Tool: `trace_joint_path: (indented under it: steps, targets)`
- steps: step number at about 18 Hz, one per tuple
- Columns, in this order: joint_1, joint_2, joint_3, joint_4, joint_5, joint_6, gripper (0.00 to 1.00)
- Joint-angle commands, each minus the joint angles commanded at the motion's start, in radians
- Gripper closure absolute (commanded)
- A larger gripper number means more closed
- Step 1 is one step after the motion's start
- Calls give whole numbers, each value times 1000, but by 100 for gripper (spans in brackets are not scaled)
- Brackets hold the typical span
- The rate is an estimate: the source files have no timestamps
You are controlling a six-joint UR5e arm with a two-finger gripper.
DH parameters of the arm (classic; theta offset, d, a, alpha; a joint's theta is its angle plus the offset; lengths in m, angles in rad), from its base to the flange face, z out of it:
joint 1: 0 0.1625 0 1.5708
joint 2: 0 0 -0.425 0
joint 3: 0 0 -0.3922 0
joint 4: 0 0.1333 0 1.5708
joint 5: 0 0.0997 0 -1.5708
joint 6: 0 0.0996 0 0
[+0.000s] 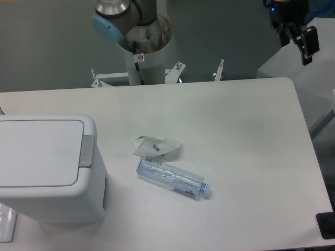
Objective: Open the trash can
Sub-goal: 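Move the gripper into view above the table, then move the open gripper toward the white trash bin lid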
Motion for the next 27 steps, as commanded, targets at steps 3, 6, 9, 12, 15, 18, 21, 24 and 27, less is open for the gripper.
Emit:
trace_joint_path:
  steps: [3, 6, 9, 12, 15, 18, 21, 24, 27]
  targets:
    - [-2, 2, 3, -8, 2, 0, 0]
    - [-29, 6, 9, -21, -11, -72, 0]
    - [-113, -1, 8, -29, -17, -355, 0]
    - [-211, -15, 18, -26, -11, -610, 0]
    - [-273, -21, 23, -17, -26, -798, 0]
    - [-354, -46, 49, 17, -110, -1143, 0]
    - [-438, -89, 86, 60, -135, -1426, 0]
    - [-512, -130, 150, 71, -138, -1618, 0]
    - [-538, -141, 186, 74, -195, -1842, 0]
